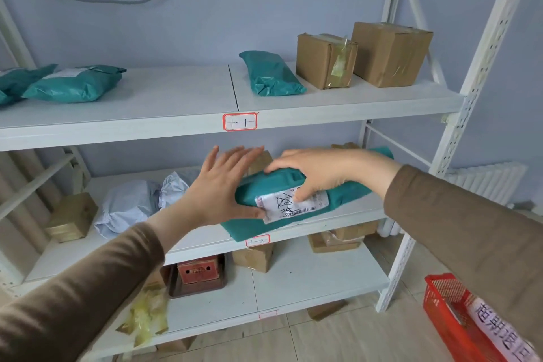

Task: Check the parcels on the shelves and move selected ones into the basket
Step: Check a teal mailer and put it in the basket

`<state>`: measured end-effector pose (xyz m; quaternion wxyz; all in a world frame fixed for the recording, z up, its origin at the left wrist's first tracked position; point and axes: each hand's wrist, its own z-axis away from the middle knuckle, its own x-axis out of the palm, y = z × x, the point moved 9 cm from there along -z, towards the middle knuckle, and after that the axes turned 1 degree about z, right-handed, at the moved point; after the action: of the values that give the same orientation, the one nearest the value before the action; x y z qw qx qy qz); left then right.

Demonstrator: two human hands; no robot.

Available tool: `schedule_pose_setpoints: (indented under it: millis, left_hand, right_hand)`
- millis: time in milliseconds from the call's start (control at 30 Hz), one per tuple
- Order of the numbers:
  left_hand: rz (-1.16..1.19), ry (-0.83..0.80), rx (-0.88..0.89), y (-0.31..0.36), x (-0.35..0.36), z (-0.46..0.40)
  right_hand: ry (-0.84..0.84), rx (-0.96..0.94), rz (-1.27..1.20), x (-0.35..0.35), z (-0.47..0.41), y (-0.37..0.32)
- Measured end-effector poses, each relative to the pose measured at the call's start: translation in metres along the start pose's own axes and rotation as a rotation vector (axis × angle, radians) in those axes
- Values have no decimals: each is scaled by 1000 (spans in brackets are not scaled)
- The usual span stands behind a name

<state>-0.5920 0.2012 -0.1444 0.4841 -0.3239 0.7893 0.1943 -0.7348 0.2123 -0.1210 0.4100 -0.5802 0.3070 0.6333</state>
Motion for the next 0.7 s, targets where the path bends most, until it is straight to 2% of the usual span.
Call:
schedule_pose_setpoints:
  millis: [67, 133, 167, 233, 300, 367, 433, 567, 633, 700]
  left_hand:
    - [162, -160, -96, -7, 23, -7]
    - [464, -165, -234, -20, 35, -5]
    - [632, -128, -316, -28, 38, -2]
    - [990, -31, -485, -42, 45, 7]
    - [1329, 46, -623, -46, 56, 15]
    - [1524, 116, -695, -47, 64, 20]
    - [1640, 188, -706, -44, 67, 19]
    - [1756, 242, -664, -28, 68, 12]
    - [1773, 232, -627, -21, 68, 9]
    - [1767, 221, -601, -18, 70, 7]
  right_hand:
    - [32, -35, 142, -11, -6, -11]
    - [140, -32, 295, -26, -9, -13]
    - [245, -15, 375, -34, -8, -12]
    - [561, 8, 424, -55, 3, -11]
    - [873, 13, 242, -65, 22, -5]
    - [1019, 48, -61, -53, 32, 14]
    - [931, 120, -431, -28, 25, 31]
    - [505, 153, -1190, 46, 0, 24]
    - [416, 143, -1358, 72, -8, 22]
    - [433, 137, -1408, 87, -12, 27]
